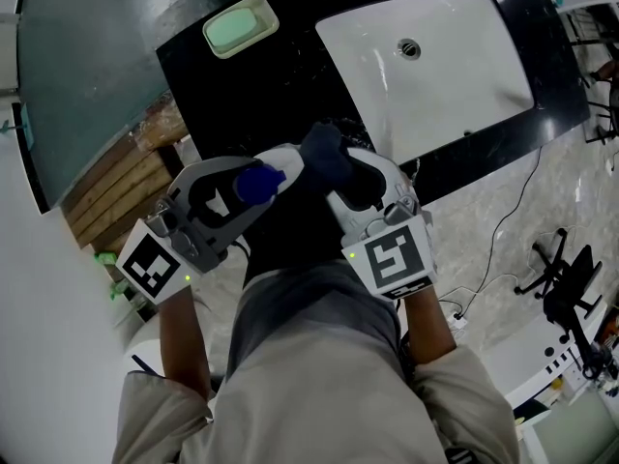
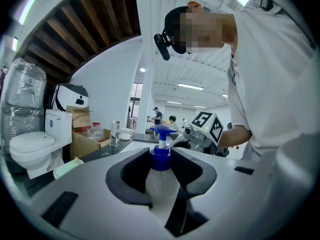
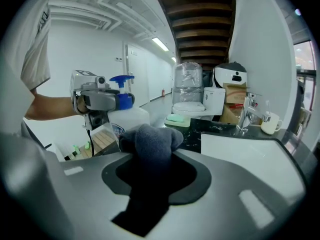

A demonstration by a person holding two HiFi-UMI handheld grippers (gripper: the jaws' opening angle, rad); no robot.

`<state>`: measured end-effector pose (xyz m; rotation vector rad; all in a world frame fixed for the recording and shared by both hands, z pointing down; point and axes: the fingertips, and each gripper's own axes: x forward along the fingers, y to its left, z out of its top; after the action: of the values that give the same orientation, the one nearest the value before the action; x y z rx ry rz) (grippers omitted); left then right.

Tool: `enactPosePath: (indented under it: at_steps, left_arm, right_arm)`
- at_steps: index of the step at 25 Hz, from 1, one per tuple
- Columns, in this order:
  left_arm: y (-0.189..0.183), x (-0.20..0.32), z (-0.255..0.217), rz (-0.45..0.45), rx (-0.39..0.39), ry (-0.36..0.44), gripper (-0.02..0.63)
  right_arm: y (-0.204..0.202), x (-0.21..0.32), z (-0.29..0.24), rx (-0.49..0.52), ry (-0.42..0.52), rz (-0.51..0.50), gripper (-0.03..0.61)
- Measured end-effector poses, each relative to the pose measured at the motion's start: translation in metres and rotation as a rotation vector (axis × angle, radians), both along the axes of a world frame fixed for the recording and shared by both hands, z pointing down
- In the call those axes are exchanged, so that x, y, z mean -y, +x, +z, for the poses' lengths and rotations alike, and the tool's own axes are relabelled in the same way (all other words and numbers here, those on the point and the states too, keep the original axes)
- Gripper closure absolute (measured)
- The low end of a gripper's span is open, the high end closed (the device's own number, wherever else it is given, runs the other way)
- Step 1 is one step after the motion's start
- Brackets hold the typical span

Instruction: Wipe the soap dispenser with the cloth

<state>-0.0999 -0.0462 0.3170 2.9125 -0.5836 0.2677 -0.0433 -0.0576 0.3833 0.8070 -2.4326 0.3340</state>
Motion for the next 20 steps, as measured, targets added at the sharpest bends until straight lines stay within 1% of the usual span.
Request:
enactPosePath:
  at_steps: [5, 10, 14, 20]
  left_arm:
    - [-0.001, -0.001, 0.001, 0.006, -0.004, -0.005, 0.485]
    - [0.000, -0.002, -0.001, 0.015, -0.004, -0.006, 0.485]
    - [-0.001, -0.003, 0.000, 0.022, -0.009, -0.006, 0.485]
    - [0.000, -0.007, 0.002, 0.072, 0.003, -0.013, 0.485]
  right_arm:
    - [0.000, -0.002, -0.009, 0.012, 0.006, -0.007, 0.456]
    - [0.002, -0.002, -0.018, 0.053, -0.001, 0.007, 0.456]
    - [0.002, -0.001, -0.025, 0.057, 0.017, 0.002, 0.456]
    - [0.002, -0.001, -0.035, 0.053, 0.037, -0.037, 0.456]
